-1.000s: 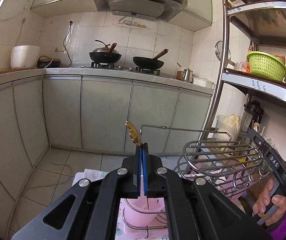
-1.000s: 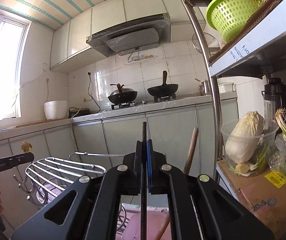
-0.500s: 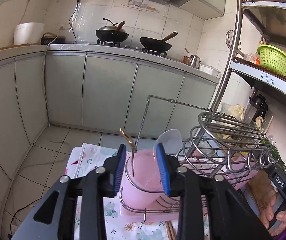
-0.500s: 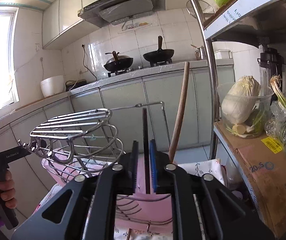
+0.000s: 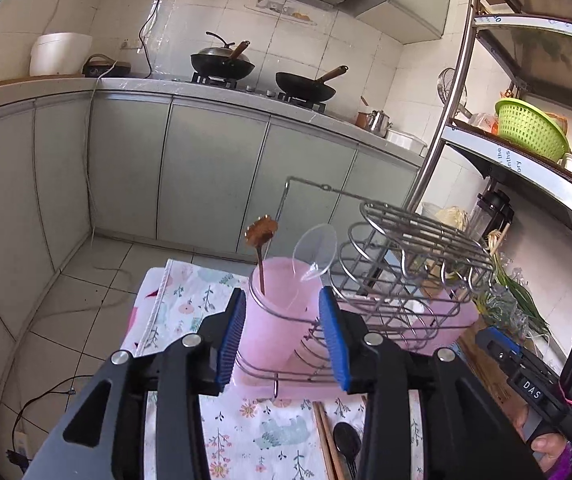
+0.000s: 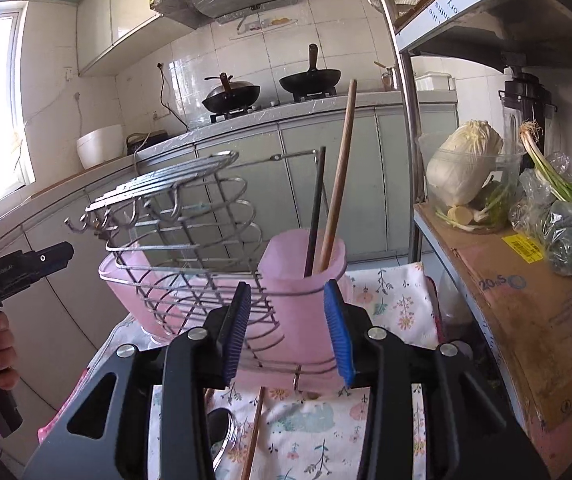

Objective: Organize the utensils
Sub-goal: 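Lower the gold spoon and dark chopstick into the pink cup, then grasp a wooden chopstick with the left gripper while right gripper grasps another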

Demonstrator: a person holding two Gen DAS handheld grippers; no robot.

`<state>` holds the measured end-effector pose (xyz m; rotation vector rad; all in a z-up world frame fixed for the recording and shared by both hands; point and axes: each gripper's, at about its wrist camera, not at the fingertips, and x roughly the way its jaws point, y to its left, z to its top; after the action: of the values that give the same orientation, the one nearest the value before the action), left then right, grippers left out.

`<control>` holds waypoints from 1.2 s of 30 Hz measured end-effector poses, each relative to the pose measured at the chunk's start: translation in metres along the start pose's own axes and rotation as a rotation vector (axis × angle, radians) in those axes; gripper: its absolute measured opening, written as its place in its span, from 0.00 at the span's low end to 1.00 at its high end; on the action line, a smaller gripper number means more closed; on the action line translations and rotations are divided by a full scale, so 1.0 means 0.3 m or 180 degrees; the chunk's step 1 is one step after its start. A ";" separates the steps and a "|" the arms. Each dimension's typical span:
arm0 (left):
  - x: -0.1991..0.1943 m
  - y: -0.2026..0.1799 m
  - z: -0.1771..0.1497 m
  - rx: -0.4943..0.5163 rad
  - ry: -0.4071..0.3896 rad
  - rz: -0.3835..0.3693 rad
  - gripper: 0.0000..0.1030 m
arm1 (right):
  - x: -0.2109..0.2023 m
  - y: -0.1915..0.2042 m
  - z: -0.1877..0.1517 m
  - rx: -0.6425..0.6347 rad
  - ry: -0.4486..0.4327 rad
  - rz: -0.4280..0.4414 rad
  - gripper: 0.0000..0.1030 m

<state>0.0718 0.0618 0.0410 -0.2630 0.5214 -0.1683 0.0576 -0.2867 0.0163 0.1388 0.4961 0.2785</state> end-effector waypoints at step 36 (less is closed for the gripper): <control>0.479 -0.113 -0.422 -0.0353 0.2157 -0.0278 0.07 | 0.034 -0.038 -0.282 0.0429 0.0979 0.0197 0.37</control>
<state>0.1268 -0.0287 -0.1221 -0.3369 1.1946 -0.3167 0.0275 -0.2890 -0.0643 0.2448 0.8172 0.3290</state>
